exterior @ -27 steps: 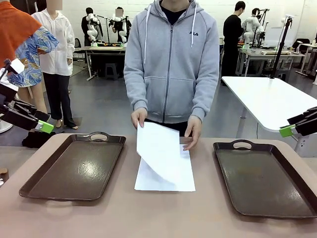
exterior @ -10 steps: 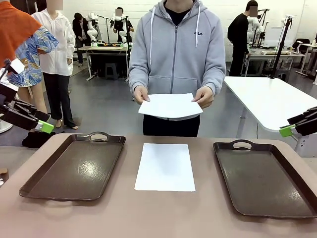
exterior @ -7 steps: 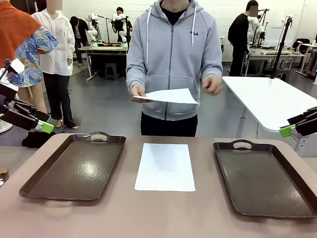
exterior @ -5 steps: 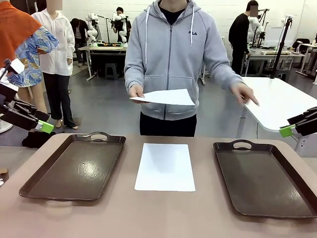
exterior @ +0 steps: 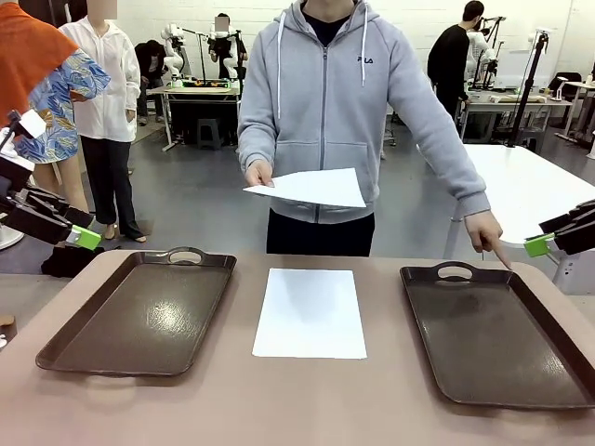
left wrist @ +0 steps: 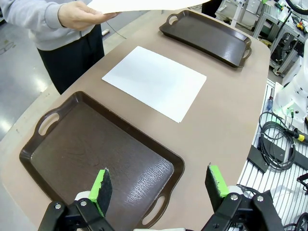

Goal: Sort the A4 documents.
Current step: Receive the A4 Paper.

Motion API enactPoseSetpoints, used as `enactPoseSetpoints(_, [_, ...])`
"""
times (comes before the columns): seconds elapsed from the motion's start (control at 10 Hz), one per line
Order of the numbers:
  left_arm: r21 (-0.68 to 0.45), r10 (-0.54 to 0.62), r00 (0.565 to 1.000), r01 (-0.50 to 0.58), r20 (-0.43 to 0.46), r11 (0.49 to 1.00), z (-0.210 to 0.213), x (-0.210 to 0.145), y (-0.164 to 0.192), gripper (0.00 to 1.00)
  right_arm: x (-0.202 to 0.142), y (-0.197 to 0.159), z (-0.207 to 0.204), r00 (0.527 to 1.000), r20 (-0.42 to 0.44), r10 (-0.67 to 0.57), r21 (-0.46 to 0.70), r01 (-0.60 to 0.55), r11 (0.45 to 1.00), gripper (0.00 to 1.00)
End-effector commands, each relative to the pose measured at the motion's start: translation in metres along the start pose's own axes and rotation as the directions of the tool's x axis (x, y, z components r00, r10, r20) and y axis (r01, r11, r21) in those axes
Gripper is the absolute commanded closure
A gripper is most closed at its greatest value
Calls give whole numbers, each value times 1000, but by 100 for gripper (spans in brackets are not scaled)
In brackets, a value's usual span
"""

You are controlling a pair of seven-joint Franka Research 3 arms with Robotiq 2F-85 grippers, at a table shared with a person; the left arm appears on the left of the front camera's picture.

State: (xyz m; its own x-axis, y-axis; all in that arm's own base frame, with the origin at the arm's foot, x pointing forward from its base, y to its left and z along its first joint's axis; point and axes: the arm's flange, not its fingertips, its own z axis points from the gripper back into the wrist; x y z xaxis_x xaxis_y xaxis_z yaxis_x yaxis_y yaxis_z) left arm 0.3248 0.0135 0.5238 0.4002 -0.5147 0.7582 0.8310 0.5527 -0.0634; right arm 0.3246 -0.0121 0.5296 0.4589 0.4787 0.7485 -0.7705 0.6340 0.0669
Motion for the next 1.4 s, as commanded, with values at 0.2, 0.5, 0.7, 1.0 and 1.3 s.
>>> enactPoseSetpoints(0.2, [-12, -13, 1000, 13, 10, 1000, 0, -2, 3, 0, -1, -1, -2, 1000, 10, -4, 19, 4, 1000, 0])
enactPoseSetpoints(0.5, [-12, -13, 1000, 13, 10, 1000, 0, -2, 3, 0, -1, -1, -2, 1000, 10, -4, 19, 4, 1000, 0])
enactPoseSetpoints(0.7, [-12, -13, 1000, 13, 10, 1000, 0, -2, 3, 0, -1, -1, -2, 1000, 10, -4, 19, 4, 1000, 0])
enactPoseSetpoints(1.0, [-12, -13, 1000, 13, 10, 1000, 0, -2, 3, 0, -1, -1, -2, 1000, 10, -4, 19, 4, 1000, 0])
enactPoseSetpoints(1.3, [-12, -13, 1000, 13, 10, 1000, 0, -2, 3, 0, 3, 2, -5, 1000, 1, -8, 77, 8, 997, 0])
